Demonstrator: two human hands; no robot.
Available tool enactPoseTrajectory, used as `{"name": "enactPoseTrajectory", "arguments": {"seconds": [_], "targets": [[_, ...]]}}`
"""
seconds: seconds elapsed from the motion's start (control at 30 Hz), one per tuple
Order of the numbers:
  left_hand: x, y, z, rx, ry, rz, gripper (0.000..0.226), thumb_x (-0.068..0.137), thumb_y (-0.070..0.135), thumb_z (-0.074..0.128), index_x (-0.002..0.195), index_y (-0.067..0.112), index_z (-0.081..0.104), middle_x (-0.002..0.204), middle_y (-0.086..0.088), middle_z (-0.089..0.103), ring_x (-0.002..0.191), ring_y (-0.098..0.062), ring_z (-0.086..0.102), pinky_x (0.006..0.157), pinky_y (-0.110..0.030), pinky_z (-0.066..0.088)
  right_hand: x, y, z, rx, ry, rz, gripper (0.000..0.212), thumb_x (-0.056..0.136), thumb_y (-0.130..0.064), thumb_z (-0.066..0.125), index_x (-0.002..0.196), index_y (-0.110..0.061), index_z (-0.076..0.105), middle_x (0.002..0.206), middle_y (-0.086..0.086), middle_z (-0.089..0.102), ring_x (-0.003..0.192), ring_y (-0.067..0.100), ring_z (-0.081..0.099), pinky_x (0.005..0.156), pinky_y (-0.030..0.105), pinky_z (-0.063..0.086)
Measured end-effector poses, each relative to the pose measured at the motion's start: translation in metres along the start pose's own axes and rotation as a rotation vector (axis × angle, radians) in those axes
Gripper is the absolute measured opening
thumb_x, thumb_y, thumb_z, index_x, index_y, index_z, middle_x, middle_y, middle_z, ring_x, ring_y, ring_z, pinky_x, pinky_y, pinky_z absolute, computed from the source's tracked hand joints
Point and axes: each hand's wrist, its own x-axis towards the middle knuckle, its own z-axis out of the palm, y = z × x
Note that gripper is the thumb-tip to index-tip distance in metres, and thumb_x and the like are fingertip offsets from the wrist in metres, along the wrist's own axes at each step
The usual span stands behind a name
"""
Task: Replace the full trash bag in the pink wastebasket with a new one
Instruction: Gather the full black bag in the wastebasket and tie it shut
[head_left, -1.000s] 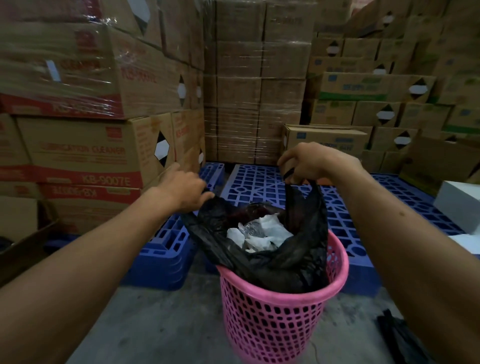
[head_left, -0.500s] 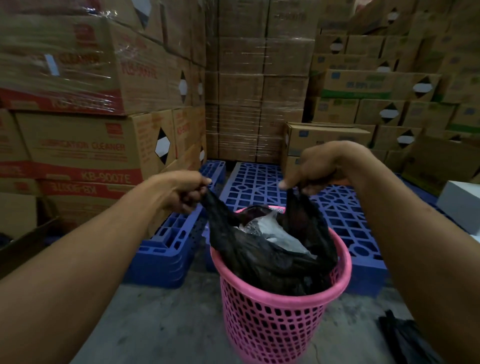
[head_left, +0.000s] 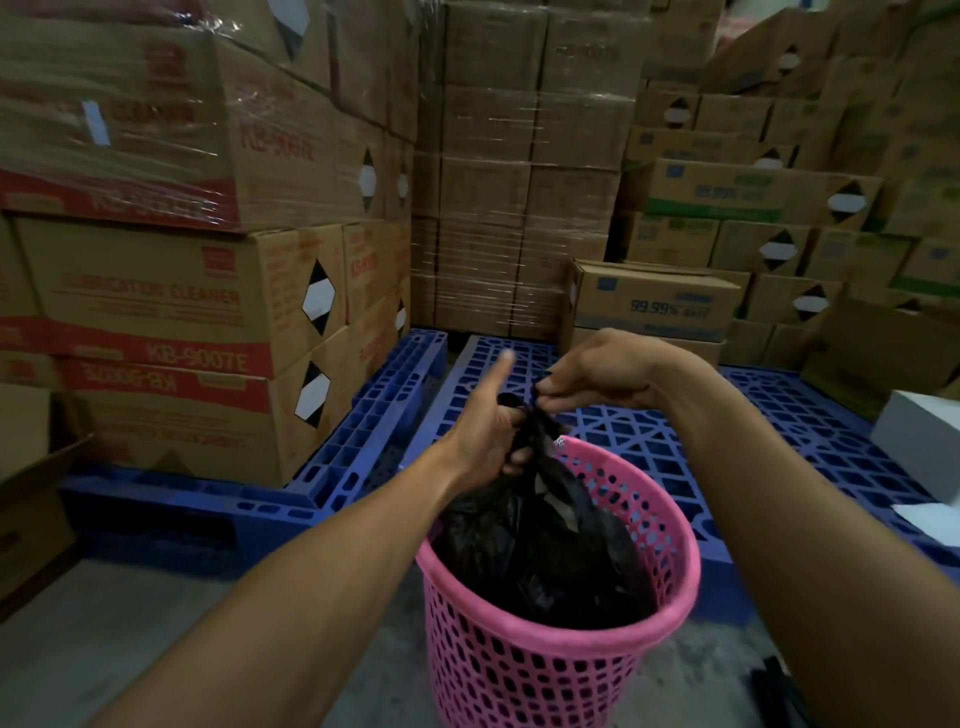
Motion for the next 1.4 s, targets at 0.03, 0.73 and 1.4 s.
{"name": "enactPoseTrajectory", "arguments": {"seconds": [0.03, 0.73, 1.4], "targets": [[-0.003, -0.001, 0.000, 0.136, -0.006, -0.006, 0.077, 0.087, 0.072, 0.042, 0.105, 0.001, 0.067, 0.075, -0.011, 0.056, 0.051, -0.016, 0.033, 0.055, -0.034, 0.014, 0.002, 0.005, -0.004, -0.154, 0.022, -0.059, 0.008, 0.090, 0.003, 0.067, 0.094, 0.002, 0.074, 0.082, 0.013, 0.074, 0.070, 0.015, 0.074, 0.062, 0.020, 0.060], [-0.046, -0.019, -0.038, 0.007, 0.154, -0.359, 0.023, 0.097, -0.002, 0.049, 0.095, 0.016, 0.063, 0.072, 0.004, 0.054, 0.047, -0.006, 0.026, 0.042, -0.018, 0.022, 0.044, 0.083, 0.063, -0.279, -0.231, -0.434, 0.024, 0.104, -0.039, 0.048, 0.107, -0.016, 0.055, 0.077, 0.000, 0.053, 0.057, 0.008, 0.050, 0.062, 0.029, 0.045], [-0.029, -0.020, -0.007, 0.510, 0.579, -0.138, 0.021, 0.098, 0.026, 0.053, 0.080, 0.015, 0.056, 0.062, -0.002, 0.045, 0.048, -0.017, 0.037, 0.045, -0.026, 0.029, 0.051, 0.094, 0.046, -0.254, -0.078, -0.211, 0.025, 0.105, -0.028, 0.048, 0.112, -0.021, 0.071, 0.105, 0.002, 0.070, 0.076, 0.010, 0.063, 0.066, 0.024, 0.047]]}}
